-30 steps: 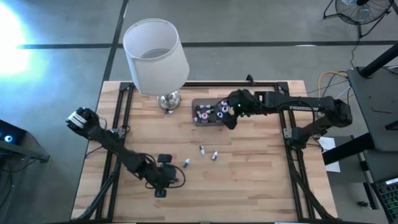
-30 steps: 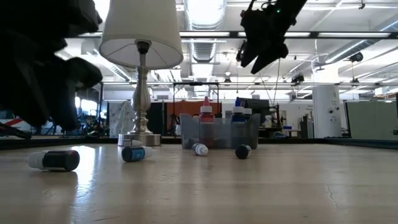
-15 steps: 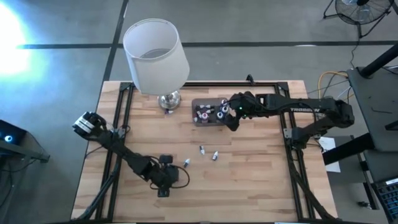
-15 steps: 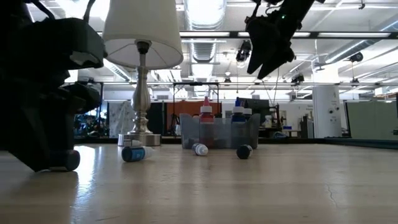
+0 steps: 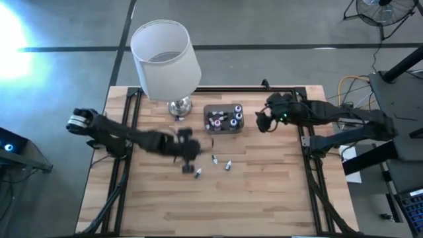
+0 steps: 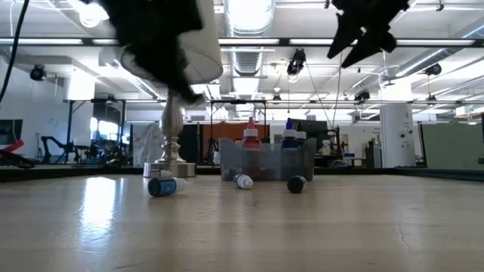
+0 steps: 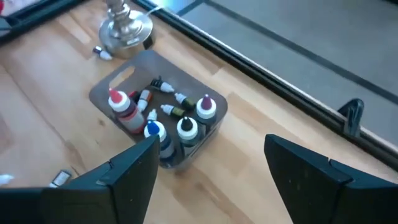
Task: Pick & Place food coloring
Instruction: Put the small red food coloring bottle into the bin
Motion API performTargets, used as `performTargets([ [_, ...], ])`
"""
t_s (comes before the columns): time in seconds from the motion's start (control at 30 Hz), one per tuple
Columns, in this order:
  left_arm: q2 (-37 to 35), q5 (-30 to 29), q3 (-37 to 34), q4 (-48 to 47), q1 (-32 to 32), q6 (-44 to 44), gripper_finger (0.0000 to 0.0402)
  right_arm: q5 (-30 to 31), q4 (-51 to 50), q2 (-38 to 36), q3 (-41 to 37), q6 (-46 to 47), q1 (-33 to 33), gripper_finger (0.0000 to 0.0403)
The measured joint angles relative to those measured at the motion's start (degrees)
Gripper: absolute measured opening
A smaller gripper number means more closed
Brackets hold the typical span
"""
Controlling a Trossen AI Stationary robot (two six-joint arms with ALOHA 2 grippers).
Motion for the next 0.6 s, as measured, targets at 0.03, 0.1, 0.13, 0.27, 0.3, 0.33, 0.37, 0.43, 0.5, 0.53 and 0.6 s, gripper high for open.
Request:
performTargets([
  [0.03, -0.70, -0.14, 1.97, 0.32, 2.53, 3.05, 0.0049, 0.28, 0.04, -0.73, -0.85, 0.98, 0.51, 0.0281],
  [0.1, -1.32, -0.01, 5.31, 1.08, 7.34, 8.74, 0.0049, 0.45, -0.01, -1.68, -2.84, 3.51, 1.40, 0.0281],
  [0.13, -1.06, 0.25, 6.97, 0.86, 10.10, 11.12, 0.0049, 0.64, 0.04, -1.94, -3.85, 5.06, 2.01, 0.0281],
  [0.27, 2.06, 5.63, 12.76, 3.14, 20.61, 14.38, 0.0049, 1.72, 0.79, -1.77, -7.86, 10.31, 4.80, 0.0281],
  [0.3, 3.11, 7.02, 14.01, 3.63, 22.37, 14.10, 0.0049, 1.71, 1.11, -1.52, -8.67, 11.33, 5.35, 0.0281],
  [0.33, 4.23, 6.99, 15.13, 3.75, 23.83, 13.95, 0.0050, 1.68, 1.49, -1.11, -9.41, 12.38, 6.00, 0.0281],
  [0.37, 5.59, 7.01, 16.14, 3.67, 25.09, 13.87, 0.0050, 1.68, 2.08, -0.76, -10.03, 13.43, 6.67, 0.0282],
  [0.43, 8.10, 5.39, 17.94, 3.77, 26.40, 12.96, 0.0054, 1.73, 3.71, -0.19, -10.99, 15.25, 7.67, 0.0283],
  [0.5, 10.32, 2.56, 18.94, 3.62, 26.67, 12.15, 0.0062, 1.91, 4.63, 0.37, -11.31, 16.28, 8.58, 0.0283],
  [0.53, 11.25, 1.04, 19.43, 3.72, 26.49, 12.07, 0.0068, 2.16, 4.89, 0.62, -11.32, 16.56, 8.97, 0.0283],
  [0.6, 12.57, -1.16, 19.96, 4.01, 25.75, 11.99, 0.0082, 2.99, 5.02, 1.13, -11.32, 16.93, 9.72, 0.0284],
])
